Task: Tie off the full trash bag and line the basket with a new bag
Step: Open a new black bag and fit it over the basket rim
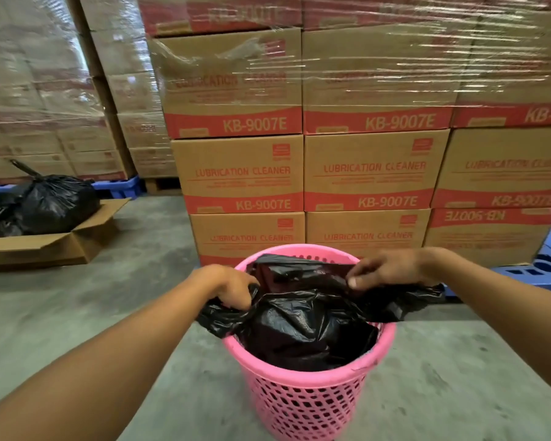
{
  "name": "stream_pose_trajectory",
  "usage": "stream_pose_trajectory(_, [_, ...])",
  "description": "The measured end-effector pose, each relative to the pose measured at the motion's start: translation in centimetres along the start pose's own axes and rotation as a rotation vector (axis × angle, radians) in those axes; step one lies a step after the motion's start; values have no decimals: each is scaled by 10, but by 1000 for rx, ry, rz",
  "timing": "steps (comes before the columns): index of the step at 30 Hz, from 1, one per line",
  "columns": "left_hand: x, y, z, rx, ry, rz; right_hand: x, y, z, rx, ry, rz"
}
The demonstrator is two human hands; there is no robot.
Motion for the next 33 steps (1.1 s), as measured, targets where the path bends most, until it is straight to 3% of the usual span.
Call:
stream_pose_trajectory(3, [-12,-12,-3,22,1,443,-14,5,-6,-165,303,-130])
stream_pose_trajectory(6, [-26,-27,-4,10,-60,590,-19,6,-26,-177,447,20])
stream_pose_trajectory(9, [-32,-43,-7,0,-185,651,-19,4,-50,-177,470,146])
stream_pose_trajectory(11, [-36,-46,-5,-35,-184,670,-16,0,-64,-178,462,212])
stream_pose_trajectory(13, [-41,-43,-8,-90,1,613,-11,-5,-75,-181,437,292])
stream_pose_trajectory(15, [-45,-39,-19,-167,247,408,-9,-8,-86,-203,432,380])
stream_pose_trajectory(17, [-47,-35,-36,-211,380,241,-9,-10,-98,-231,428,448])
stream_pose_trajectory(21, [-45,-24,-71,-212,364,88,-14,-9,-116,-258,399,436])
stream_pose_trajectory(27, [-35,-28,-105,-214,468,78,-18,-3,-135,-318,411,313])
stream_pose_trajectory(29, [-40,-41,-107,-199,534,179,-20,1,-141,-281,392,294])
stream_pose_trajectory(33, [-42,-53,-104,128,431,656,-21,12,-155,-367,400,27])
Point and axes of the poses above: each hand's wrist, its own z-axis away from the middle knuckle, its own x-axis out of the palm, y = z × x, the point moved 1 cm from there along -z, towards the middle knuckle, and after that the axes turned 9 degrees about -z, right-handed, at the moved point
